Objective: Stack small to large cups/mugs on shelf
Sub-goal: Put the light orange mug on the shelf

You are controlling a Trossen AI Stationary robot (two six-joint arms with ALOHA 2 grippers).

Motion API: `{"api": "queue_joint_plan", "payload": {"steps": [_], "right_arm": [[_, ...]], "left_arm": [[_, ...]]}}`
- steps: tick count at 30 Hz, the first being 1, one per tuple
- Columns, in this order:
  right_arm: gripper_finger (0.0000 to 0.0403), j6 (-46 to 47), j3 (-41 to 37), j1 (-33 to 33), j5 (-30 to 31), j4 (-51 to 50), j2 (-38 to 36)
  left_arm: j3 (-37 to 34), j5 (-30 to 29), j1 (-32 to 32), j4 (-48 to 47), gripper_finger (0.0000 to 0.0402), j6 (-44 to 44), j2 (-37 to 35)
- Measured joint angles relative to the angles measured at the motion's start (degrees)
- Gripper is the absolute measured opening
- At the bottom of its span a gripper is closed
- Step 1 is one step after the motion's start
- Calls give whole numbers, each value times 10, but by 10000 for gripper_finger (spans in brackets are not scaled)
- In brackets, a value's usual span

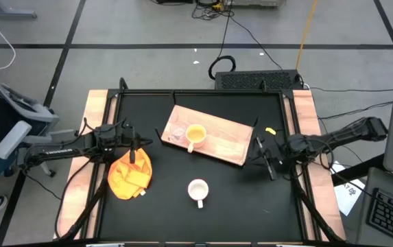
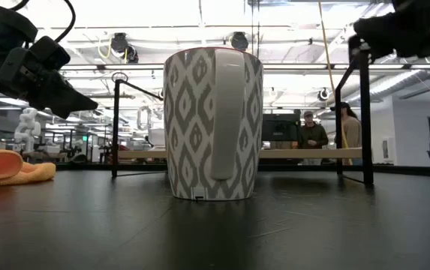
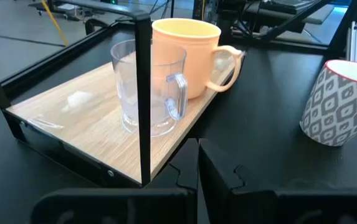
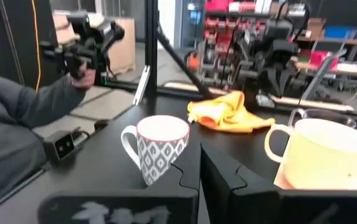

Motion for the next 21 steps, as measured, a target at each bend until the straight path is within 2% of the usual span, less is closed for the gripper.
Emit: {"api": "queue_joint_plan", "payload": {"steps": [4,15,21], "right_arm": [[0,-2,53,0,0,-42,42],[0,-11,179,0,0,-72,165],[0,12,280,0,-1,-117,238]], "left_arm": [[0,0,0,0,17,4,0],[0,0,0,0,17,15,0],[0,0,0,0,17,15,0]]}}
